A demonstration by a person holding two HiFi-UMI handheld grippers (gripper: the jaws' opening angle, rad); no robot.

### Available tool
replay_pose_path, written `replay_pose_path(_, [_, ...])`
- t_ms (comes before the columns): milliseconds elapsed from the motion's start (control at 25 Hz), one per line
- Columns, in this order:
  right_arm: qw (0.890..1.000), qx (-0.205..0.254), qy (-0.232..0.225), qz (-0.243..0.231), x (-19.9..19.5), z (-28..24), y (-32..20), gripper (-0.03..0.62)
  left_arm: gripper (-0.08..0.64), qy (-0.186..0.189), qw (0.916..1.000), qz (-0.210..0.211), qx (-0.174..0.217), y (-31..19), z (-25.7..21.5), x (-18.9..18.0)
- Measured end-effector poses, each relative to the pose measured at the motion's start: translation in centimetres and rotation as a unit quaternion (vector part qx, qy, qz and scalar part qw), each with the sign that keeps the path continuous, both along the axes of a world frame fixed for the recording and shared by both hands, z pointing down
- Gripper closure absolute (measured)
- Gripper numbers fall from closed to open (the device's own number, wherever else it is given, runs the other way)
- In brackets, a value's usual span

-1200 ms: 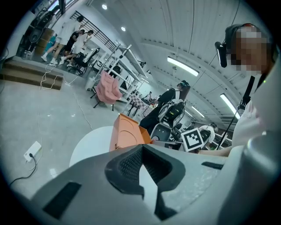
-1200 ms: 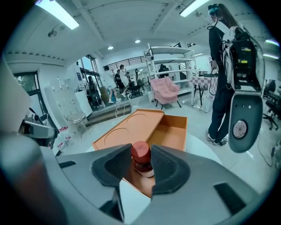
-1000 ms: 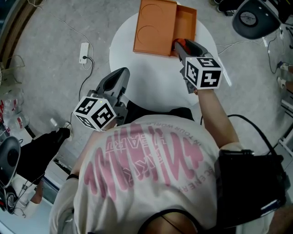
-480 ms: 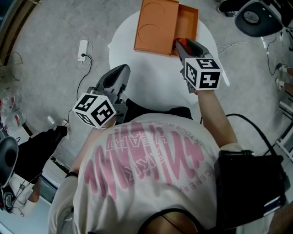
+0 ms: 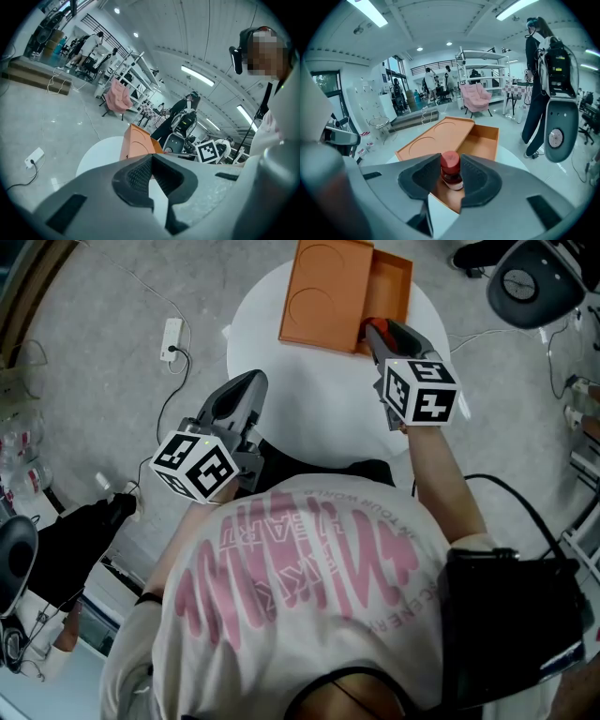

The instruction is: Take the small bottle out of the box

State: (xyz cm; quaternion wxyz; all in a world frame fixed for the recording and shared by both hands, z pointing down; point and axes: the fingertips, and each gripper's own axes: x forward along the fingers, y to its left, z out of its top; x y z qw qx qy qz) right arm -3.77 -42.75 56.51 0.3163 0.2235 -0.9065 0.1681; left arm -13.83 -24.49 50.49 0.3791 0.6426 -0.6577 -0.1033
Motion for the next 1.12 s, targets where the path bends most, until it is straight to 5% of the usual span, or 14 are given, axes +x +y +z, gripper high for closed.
replay_pose_path(1120, [0.998,0.038,-0.006,0.048,-1.0,-4.4,0.0,0.466,0.552,0.001,0.9998,-0.005,0.019,2.1,-3.0,-4.1])
